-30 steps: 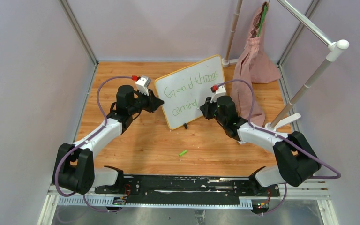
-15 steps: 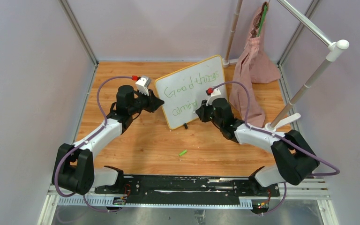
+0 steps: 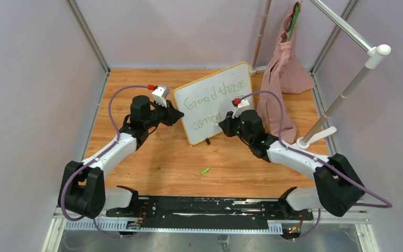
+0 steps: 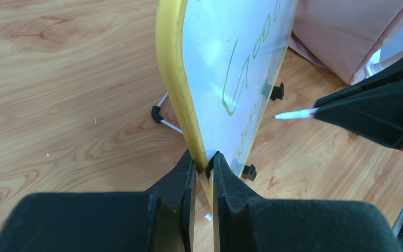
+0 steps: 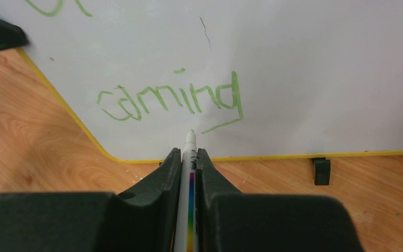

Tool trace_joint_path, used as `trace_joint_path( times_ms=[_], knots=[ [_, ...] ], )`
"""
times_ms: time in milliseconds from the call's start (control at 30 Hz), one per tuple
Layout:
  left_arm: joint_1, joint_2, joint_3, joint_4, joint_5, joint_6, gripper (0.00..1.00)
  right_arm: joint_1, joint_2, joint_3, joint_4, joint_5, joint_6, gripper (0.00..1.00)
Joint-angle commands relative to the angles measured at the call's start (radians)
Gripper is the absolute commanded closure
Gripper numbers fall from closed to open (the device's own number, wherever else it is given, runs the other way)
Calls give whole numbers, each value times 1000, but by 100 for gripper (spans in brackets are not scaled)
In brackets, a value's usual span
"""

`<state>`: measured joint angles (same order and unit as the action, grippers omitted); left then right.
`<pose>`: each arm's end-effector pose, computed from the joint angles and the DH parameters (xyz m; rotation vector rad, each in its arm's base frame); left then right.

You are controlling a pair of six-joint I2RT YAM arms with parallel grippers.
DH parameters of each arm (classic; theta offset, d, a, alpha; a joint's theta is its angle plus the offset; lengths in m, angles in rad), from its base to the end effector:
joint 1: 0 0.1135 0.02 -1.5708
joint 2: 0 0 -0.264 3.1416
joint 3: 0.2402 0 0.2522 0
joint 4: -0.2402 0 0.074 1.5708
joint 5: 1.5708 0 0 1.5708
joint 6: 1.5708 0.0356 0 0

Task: Write a sentence on the whiteboard

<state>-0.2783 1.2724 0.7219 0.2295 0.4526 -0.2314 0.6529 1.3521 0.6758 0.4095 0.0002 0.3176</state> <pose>0.2680 -0.0928 0.2554 0.3613 1.8986 -0.7715 0.2360 0.1804 0.2358 -0.3156 1.8656 0.6735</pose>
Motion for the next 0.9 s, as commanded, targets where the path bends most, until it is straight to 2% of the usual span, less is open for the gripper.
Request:
trace_joint_path(
  times_ms=[0, 300, 500, 667, 867],
  knots=[
    [-2, -10, -4, -25, -70, 92, 100, 11, -127, 9, -56, -20, -24, 100],
    [-2, -9, -6, -25, -74, 93, 100, -14, -328, -22, -164, -21, -78, 100],
    [-2, -8, -4, -24, -76, 92, 100, -24, -446, -68, -180, 30, -126, 100],
    [-2, -7, -4, -25, -76, 87, 100, -29, -462, -96, -164, 58, -132, 100],
    [-3, -9, -6, -25, -79, 83, 100, -47, -395, -106, -78, 75, -101, 100]
  ],
)
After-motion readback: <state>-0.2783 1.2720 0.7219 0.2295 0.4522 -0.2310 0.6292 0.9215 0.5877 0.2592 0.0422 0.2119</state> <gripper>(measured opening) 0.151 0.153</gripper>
